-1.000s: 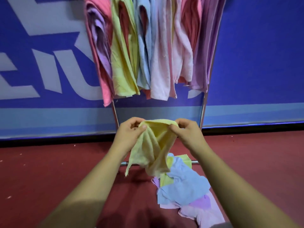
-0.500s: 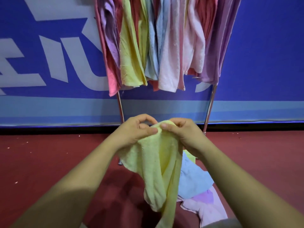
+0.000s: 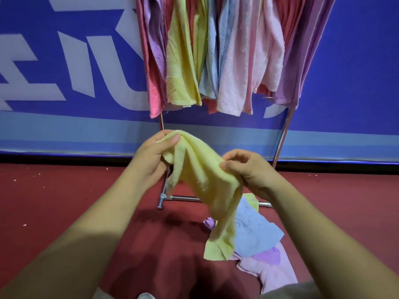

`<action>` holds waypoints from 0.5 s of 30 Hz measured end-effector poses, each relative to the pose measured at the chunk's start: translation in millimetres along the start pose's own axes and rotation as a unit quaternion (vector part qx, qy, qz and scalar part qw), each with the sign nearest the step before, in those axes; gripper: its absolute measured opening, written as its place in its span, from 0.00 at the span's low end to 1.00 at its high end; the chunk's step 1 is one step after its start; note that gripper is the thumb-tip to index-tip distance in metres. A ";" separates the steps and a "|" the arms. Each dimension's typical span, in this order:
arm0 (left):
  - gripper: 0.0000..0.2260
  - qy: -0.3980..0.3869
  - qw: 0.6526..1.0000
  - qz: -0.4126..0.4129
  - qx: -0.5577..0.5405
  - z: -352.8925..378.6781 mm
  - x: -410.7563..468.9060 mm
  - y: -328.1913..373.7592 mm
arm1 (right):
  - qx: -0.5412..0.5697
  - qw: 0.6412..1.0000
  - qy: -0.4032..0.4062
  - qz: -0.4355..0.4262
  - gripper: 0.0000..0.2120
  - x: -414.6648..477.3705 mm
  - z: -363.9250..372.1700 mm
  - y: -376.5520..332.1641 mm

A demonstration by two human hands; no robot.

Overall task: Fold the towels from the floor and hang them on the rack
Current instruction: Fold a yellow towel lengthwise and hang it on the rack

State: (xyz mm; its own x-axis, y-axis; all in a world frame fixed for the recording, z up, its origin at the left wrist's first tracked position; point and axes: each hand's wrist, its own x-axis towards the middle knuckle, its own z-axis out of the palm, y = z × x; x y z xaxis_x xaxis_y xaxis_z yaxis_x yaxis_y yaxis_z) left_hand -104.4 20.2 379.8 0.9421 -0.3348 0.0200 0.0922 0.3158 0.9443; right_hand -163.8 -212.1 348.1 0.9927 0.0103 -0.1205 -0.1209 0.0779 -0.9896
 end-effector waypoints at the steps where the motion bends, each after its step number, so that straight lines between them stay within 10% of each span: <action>1: 0.04 -0.013 0.999 -0.006 0.029 4.2 -3.3 0.7 | -0.007 1.000 -0.027 0.009 0.07 -0.4 5.8 0.6; 6: 0.06 -0.034 0.982 -0.029 0.184 12.8 -7.3 -6.3 | -0.028 0.986 -0.167 0.008 0.13 -2.7 31.8 3.1; 15: 0.03 -0.048 0.988 -0.055 0.139 -7.5 1.7 -20.0 | 0.047 0.998 -0.031 -0.009 0.05 7.1 18.4 3.8</action>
State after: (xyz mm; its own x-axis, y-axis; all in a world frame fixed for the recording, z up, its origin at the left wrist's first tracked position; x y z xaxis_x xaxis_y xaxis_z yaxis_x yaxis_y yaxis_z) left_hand -102.3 20.0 358.5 0.8953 -0.4399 -0.0699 0.0881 0.0210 0.9959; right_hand -157.2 -193.4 344.9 0.9930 0.0692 -0.0955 -0.1061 0.1715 -0.9794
